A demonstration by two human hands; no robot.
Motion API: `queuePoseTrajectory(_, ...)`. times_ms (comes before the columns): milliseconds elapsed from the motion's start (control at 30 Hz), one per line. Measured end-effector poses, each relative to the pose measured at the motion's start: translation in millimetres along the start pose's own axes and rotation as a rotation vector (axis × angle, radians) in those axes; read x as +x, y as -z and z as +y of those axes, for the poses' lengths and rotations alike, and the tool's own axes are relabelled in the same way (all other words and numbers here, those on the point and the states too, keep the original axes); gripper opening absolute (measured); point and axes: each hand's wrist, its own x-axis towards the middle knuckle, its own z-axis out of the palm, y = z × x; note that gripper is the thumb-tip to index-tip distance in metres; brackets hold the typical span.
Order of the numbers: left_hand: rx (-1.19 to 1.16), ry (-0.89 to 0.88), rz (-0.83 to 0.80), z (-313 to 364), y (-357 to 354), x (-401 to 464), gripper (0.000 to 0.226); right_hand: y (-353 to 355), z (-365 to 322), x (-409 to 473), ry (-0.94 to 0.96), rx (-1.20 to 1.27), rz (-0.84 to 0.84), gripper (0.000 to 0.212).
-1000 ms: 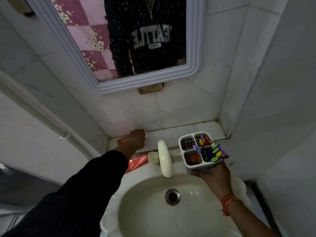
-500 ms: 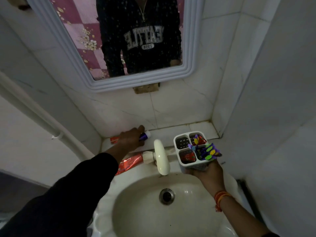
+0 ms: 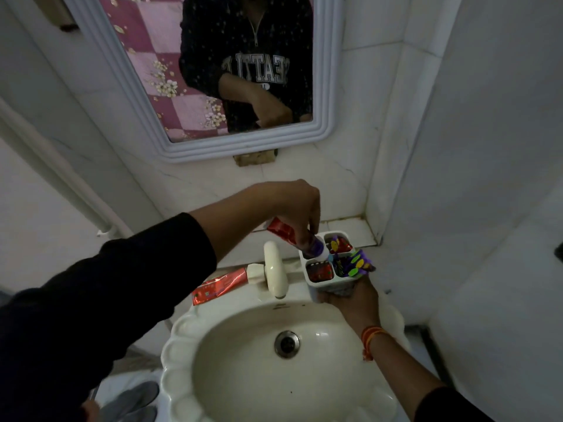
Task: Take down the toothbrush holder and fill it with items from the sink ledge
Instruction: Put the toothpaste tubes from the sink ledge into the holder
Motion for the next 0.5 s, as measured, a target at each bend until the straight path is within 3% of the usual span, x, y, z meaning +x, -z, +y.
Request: queuePoseTrajectory(500,-0.048,0.168,0.009,37.3,-20.0,-3.7,0.058,3.1,4.1,1.5,0.141,-0.041,-0.011,0.095)
